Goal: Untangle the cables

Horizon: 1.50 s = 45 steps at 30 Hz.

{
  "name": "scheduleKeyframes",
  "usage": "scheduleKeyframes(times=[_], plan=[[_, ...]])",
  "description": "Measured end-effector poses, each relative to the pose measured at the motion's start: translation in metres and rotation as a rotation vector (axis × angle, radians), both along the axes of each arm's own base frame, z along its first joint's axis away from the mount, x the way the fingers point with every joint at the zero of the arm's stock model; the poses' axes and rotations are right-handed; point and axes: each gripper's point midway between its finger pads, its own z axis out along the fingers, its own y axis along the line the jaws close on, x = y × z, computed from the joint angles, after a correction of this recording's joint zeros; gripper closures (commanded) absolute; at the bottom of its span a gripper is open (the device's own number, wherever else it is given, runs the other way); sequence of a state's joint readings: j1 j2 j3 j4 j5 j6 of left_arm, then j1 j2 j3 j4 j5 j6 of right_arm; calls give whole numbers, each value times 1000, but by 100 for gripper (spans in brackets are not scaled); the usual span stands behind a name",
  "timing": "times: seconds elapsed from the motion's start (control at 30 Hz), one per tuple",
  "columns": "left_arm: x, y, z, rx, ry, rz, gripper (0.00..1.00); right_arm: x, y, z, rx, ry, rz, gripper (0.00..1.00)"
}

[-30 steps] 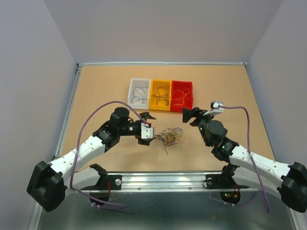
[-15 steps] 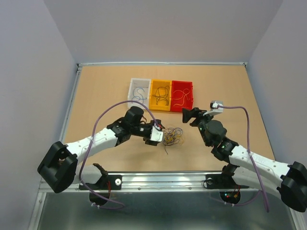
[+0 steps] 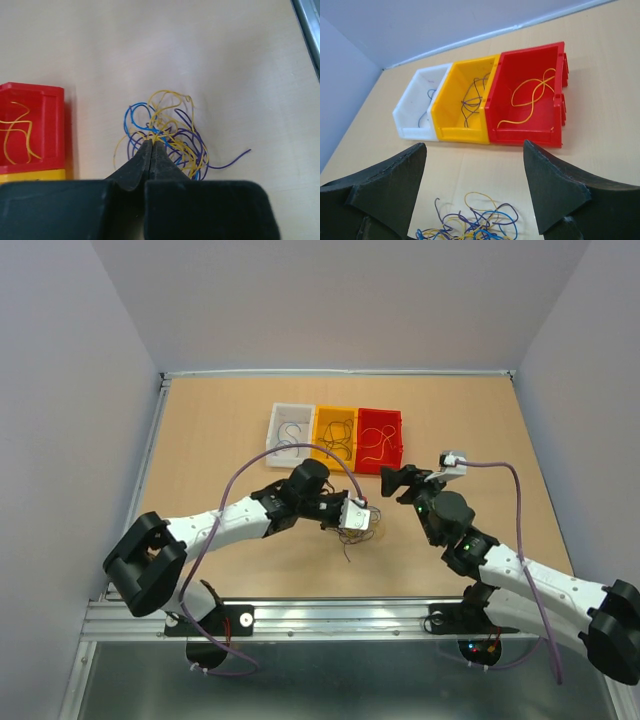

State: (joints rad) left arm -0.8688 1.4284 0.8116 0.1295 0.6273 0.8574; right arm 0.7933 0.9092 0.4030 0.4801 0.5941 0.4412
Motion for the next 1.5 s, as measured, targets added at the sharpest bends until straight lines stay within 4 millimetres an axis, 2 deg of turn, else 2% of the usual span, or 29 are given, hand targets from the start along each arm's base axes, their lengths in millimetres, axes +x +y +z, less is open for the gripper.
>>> scheduleKeyframes(times=[0.07, 0.2, 0.3, 0.47, 0.63, 0.73, 0.93, 1.1, 1.27, 1.4, 1.5], plan=[[3, 0, 13, -19, -20, 14, 100, -3, -1, 11, 16, -27, 7, 17], [8, -1, 66, -93, -78, 42, 100, -16, -1, 42, 77, -141, 73, 17], [18, -13, 138, -187, -143, 51, 100, -33, 5, 66, 109, -249, 172, 17], [22, -16, 232, -298, -199, 72, 100, -59, 22, 96, 106, -390, 346, 17], [22, -17, 309, -385, -213, 91, 100, -76, 38, 104, 81, -451, 472, 17], [22, -20, 339, -423, -205, 93, 100, -78, 46, 98, 61, -446, 515, 17], [22, -24, 353, -436, -156, 105, 100, -65, 58, 69, 8, -359, 526, 17], [40, -34, 368, -456, -152, 165, 100, -60, 51, 71, 18, -359, 476, 18], [54, -39, 381, -494, -149, 223, 100, -51, 47, 64, 15, -325, 425, 18], [75, -43, 383, -520, -168, 300, 100, -38, 30, 59, 33, -282, 304, 18], [98, -54, 372, -513, -183, 363, 100, -30, 1, 62, 80, -253, 147, 17]])
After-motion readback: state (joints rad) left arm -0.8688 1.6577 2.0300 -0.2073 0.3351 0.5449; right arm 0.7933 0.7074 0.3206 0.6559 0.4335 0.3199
